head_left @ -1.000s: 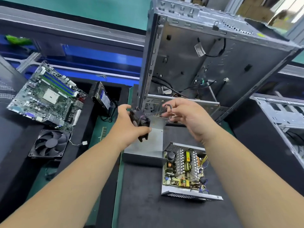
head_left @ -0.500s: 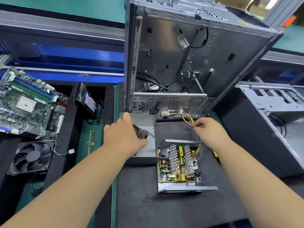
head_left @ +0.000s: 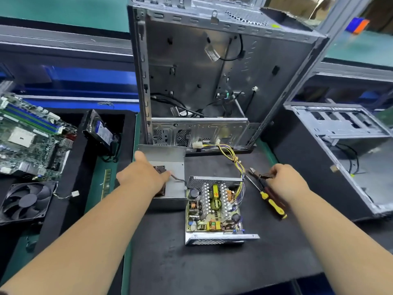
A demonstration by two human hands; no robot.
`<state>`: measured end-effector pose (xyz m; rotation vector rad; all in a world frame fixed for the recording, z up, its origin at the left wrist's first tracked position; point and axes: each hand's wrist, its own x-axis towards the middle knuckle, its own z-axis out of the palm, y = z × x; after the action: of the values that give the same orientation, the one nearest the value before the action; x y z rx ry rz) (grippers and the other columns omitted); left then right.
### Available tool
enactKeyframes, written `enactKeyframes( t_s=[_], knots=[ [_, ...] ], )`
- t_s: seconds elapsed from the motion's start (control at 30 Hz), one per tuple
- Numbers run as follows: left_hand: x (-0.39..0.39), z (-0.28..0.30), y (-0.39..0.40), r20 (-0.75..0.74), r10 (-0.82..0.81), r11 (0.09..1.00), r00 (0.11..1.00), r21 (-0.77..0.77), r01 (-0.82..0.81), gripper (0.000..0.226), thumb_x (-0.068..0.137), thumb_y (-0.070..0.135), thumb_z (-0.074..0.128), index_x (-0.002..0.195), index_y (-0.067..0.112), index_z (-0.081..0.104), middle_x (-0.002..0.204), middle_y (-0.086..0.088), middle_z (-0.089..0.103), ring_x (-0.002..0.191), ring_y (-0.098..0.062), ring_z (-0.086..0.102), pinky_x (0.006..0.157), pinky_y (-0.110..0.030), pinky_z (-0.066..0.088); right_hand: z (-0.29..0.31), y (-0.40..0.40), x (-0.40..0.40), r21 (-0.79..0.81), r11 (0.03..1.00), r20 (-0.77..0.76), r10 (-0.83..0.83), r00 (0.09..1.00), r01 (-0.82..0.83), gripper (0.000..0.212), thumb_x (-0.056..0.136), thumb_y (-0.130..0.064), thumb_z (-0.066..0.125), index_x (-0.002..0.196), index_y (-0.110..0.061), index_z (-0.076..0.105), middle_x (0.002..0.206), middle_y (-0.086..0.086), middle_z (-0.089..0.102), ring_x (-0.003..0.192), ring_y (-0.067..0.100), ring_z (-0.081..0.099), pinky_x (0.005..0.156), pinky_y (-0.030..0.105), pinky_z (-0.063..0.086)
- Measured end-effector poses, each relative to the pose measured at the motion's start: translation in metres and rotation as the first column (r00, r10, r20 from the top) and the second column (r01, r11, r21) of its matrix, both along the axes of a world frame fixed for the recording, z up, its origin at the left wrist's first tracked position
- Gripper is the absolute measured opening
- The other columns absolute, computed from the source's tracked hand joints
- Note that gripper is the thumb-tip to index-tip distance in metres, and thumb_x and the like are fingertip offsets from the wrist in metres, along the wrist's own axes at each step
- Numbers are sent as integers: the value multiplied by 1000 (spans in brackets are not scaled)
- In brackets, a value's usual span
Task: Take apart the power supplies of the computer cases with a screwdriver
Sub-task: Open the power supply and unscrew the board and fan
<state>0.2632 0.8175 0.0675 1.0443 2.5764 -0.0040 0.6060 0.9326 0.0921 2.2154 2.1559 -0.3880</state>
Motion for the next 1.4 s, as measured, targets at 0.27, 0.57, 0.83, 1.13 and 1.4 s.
enactKeyframes(
  t_s=[0.27, 0.57, 0.83, 1.13, 1.4],
  knots=[
    [11, 22, -8, -119, -13, 998, 993, 61, 21, 82, 83, 76, 51, 131, 12, 33, 120, -10, 59, 111, -32, 60, 78, -38, 42, -24, 12, 19, -138, 980, 132, 160, 978, -142, 54, 87, -50, 65, 130, -20, 54, 132, 7, 49, 124, 34, 45, 96, 40, 46],
    [67, 50, -50, 34, -351, 813, 936, 507, 287, 49, 88, 44, 67, 129, 23, 51, 115, 6, 55, 110, -19, 55, 99, -43, 43, -21, 29, 31, -25, 943, 167, 331, 929, -332, 52, 78, -51, 69, 125, -30, 56, 119, 1, 53, 115, 29, 51, 89, 40, 45],
    [96, 49, -69, -30, -399, 797, 917, 484, 362, 45, 90, 41, 67, 131, 28, 53, 121, 11, 51, 111, -17, 50, 98, -31, 34, -28, 55, 16, -21, 912, 157, 408, 899, -410, 56, 85, -53, 67, 134, -31, 53, 129, 2, 51, 122, 30, 50, 93, 42, 45],
    [106, 42, -76, -27, -399, 809, 917, 460, 366, 46, 90, 40, 66, 132, 29, 51, 128, 10, 50, 116, -17, 48, 103, -36, 34, -28, 27, 23, 89, 908, 40, 408, 912, -410, 37, 92, -52, 58, 109, -20, 58, 118, 5, 57, 112, 31, 56, 90, 41, 45],
    [110, 38, -67, 33, -422, 776, 906, 529, 343, 43, 90, 37, 67, 130, 31, 52, 128, 12, 51, 121, -15, 46, 109, -41, 36, -23, 3, 38, -241, 913, 105, 362, 926, -330, 46, 82, -50, 73, 107, -19, 51, 108, 1, 53, 100, 24, 58, 74, 33, 46]
  ],
)
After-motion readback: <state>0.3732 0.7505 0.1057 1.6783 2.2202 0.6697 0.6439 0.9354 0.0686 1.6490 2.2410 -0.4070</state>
